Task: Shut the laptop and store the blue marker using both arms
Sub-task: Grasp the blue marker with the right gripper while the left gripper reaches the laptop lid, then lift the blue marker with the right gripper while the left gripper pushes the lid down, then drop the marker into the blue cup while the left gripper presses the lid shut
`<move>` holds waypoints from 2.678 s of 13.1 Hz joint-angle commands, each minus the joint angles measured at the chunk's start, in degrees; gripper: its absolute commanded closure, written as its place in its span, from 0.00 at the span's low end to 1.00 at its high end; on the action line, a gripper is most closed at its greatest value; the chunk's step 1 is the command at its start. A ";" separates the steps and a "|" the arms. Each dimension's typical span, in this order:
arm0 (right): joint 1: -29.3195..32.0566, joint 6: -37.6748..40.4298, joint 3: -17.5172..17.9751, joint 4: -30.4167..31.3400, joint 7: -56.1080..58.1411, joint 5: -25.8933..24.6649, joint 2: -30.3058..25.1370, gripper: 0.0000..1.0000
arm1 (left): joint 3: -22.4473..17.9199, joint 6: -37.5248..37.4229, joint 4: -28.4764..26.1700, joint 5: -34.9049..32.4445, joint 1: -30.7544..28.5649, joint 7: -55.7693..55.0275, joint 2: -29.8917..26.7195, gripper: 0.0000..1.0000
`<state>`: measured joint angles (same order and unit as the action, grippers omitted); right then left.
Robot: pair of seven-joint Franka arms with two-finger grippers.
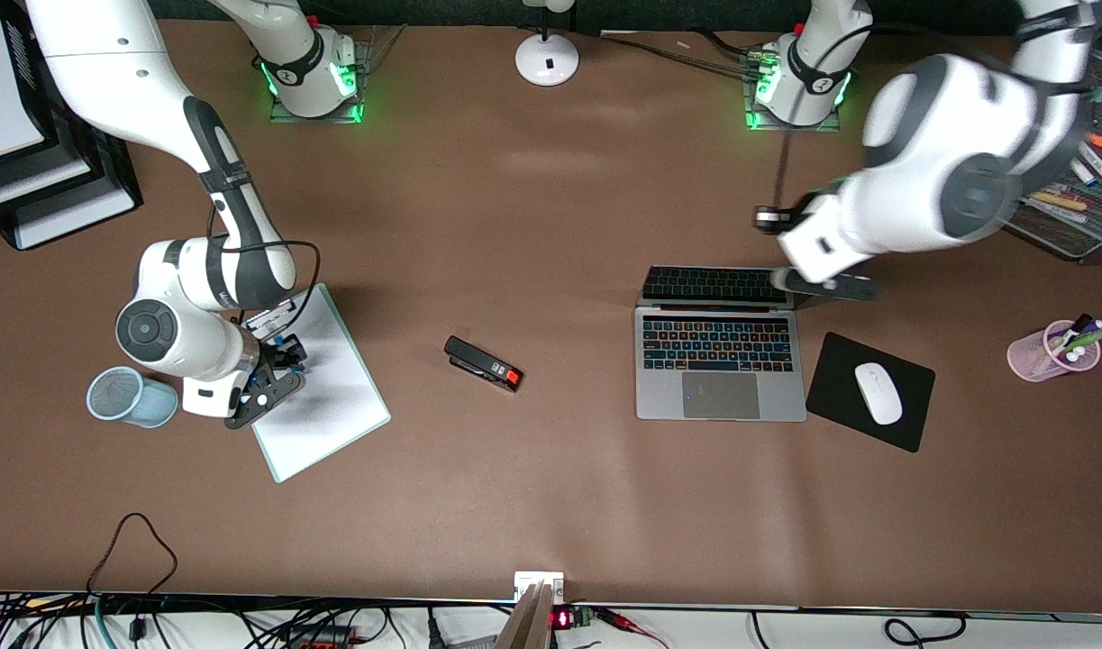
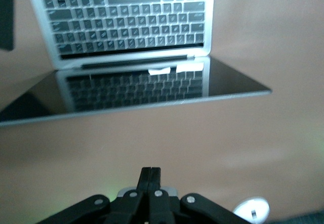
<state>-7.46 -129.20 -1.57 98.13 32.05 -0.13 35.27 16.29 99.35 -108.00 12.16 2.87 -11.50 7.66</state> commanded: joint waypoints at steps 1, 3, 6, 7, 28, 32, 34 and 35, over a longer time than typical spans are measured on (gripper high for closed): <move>0.08 -1.58 -0.10 -0.92 1.61 -0.30 1.64 0.49 | 1.11 12.07 -12.83 0.05 -0.59 0.08 -5.90 1.00; 0.17 -2.63 -0.10 -0.92 2.05 -0.30 2.60 0.52 | 1.38 17.70 -16.09 -1.78 -0.59 0.08 -5.64 1.00; 0.17 -2.81 -0.10 -0.92 2.05 -0.30 3.31 0.54 | 1.29 23.68 -17.07 -6.51 -0.59 -0.01 -5.11 1.00; 0.17 -2.81 -0.10 -0.92 2.05 -0.30 3.40 0.55 | 1.29 26.49 -16.73 -9.15 -1.20 -0.01 -4.85 1.00; 3.41 5.87 -0.01 -8.03 4.59 3.19 1.04 1.00 | -0.29 62.01 -1.79 -10.14 -0.94 0.43 27.75 1.00; 7.01 14.22 -0.10 -13.22 15.64 11.11 -2.04 1.00 | -2.05 65.53 1.37 -12.86 -0.24 1.13 33.46 1.00; 8.86 16.08 -0.10 -13.84 22.49 12.79 -4.41 1.00 | -2.49 66.33 2.78 -13.13 -0.24 1.13 35.14 1.00; 9.65 17.65 -0.10 -14.97 26.35 13.75 -5.12 1.00 | -2.49 66.33 3.40 -13.13 -0.24 1.13 35.41 1.00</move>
<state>0.32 -114.48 -2.25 84.30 51.47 11.20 31.97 14.80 165.11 -107.94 0.58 2.05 -10.95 39.79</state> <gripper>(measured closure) 0.824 0.991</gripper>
